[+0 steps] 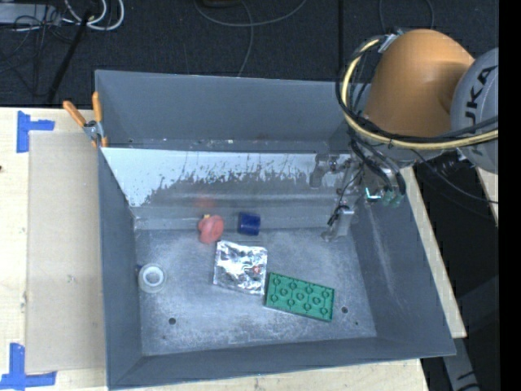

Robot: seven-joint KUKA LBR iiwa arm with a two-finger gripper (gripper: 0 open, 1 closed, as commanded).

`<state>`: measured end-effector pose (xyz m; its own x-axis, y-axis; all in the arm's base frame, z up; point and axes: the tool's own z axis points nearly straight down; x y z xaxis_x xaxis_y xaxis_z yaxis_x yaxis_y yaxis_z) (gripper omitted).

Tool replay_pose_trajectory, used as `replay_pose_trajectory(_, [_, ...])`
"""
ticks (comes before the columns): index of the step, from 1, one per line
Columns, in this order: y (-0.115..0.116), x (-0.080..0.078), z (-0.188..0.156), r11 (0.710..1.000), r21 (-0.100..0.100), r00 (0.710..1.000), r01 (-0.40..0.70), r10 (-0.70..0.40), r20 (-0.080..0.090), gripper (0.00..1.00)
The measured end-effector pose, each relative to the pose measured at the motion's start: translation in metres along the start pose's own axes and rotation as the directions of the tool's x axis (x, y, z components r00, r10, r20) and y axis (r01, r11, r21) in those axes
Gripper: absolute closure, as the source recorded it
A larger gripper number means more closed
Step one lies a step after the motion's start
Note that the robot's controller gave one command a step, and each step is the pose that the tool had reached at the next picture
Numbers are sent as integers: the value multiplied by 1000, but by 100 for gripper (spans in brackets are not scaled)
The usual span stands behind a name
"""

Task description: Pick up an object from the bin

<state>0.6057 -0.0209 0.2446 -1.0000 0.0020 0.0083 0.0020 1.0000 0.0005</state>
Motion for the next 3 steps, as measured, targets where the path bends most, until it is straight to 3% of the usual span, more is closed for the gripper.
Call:
replay_pose_trajectory(1, [65,24,179,967,-1,967,-254,254,-1,0])
replay_pose_trajectory(2, [65,21,175,968,-1,968,-252,252,7,100])
replay_pose_trajectory(3, [63,39,42,971,-4,971,-239,239,16,100])
